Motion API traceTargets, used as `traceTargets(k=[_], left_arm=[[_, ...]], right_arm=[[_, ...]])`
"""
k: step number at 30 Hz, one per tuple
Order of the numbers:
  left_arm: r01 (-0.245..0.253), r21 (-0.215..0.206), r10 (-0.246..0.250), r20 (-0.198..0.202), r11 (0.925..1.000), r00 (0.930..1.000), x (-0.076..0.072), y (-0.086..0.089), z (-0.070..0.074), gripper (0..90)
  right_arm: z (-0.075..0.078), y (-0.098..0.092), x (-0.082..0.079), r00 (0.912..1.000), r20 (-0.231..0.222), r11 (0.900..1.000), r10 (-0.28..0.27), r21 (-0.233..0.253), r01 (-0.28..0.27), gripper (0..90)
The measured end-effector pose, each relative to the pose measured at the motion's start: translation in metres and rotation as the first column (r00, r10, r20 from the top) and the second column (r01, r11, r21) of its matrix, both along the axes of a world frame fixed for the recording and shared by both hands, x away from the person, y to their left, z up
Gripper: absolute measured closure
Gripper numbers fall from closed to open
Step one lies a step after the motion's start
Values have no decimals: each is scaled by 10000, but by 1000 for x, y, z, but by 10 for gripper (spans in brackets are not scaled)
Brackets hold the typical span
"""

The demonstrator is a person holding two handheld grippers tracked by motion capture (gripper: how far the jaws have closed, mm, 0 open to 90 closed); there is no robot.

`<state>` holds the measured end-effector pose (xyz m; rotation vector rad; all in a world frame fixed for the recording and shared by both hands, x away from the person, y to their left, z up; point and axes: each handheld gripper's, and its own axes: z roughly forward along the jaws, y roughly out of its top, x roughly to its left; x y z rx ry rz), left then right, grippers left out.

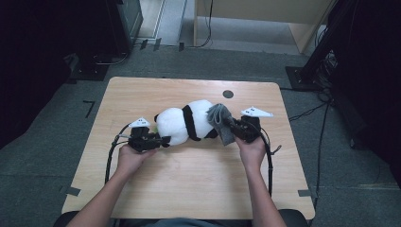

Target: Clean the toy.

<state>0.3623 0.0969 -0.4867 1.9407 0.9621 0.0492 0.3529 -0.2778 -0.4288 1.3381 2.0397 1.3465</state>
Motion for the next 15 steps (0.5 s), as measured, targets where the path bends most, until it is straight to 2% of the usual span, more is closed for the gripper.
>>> traceTargets(k=[2,5,8,10,13,15], left_arm=[[6,-23,-6,15,10000,10000,0,0,-1,571],[-32,112,29,196,9999,9998,-1,0,-2,508],[-52,202,46,263,9998,9996,-1,2,-3,451],[6,271,-15,315,9996,9995,-1,4,-2,426],[346,648,-380,519,9973,9979,0,10,1,388],[356,664,-407,771,9972,9962,1,16,6,378]], right_arm=[[10,9,3,9997,155,9998,192,-40,-191,797],[18,22,11,9988,85,9988,483,-76,-482,795],[13,29,20,9974,-240,9969,679,-380,-687,794],[10,27,22,9967,-416,9970,699,-303,-712,794],[6,23,24,9962,-491,9966,716,-372,-734,795],[5,22,25,9959,-482,9963,760,-357,-778,795]])
